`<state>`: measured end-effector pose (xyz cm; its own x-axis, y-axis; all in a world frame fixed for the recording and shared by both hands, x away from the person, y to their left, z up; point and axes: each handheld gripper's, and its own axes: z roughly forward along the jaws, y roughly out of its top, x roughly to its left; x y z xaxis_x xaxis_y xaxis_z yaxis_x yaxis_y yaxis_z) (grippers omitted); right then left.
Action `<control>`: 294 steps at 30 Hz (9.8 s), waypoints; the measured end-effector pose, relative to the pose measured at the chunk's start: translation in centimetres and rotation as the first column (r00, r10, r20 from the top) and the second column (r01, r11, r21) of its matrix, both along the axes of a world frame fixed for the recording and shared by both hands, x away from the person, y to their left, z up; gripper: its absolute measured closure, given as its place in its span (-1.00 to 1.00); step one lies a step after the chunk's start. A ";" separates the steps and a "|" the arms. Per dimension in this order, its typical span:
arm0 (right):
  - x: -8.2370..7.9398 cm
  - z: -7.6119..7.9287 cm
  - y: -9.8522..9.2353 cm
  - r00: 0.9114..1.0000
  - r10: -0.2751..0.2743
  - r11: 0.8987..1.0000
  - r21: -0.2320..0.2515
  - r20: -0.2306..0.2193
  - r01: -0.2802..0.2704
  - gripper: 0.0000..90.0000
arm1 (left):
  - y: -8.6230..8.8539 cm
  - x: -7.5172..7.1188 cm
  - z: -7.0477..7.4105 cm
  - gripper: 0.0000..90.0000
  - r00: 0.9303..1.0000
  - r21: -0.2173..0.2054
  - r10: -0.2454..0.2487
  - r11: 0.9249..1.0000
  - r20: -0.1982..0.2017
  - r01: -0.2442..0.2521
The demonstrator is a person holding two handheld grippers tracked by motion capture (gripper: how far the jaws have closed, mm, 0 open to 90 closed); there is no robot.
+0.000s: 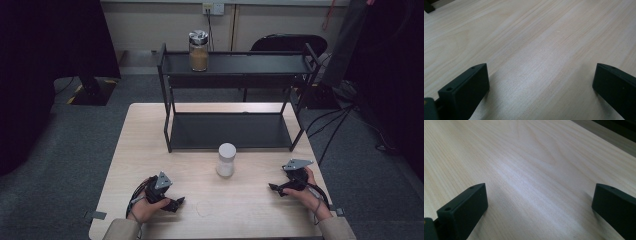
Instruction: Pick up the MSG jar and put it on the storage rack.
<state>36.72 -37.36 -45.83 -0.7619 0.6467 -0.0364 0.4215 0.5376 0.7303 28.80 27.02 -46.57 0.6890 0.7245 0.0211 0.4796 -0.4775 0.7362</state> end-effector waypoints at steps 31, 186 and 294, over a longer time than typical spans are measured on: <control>1.0 3.7 1.1 0.988 0.147 0.987 0.065 0.035 -0.149 -1.00 | 0.0 0.0 0.0 -1.00 1.000 -0.001 0.000 1.000 0.001 0.000; 8.4 20.5 9.9 0.925 0.373 0.905 0.189 0.074 -0.380 -0.23 | -0.1 -0.1 -0.1 -1.00 1.000 -0.007 0.009 1.000 -0.001 -0.009; 20.6 36.1 14.9 0.987 -0.089 0.983 0.171 0.134 0.066 -0.23 | -0.1 -0.1 -0.1 -1.00 1.000 -0.008 0.009 1.000 0.000 -0.009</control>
<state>57.32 -22.45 -9.71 -0.7042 0.7095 -0.0272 0.3438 0.3743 0.8612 28.69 26.96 -46.65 0.6826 0.7306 0.0153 0.4839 -0.4676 0.7397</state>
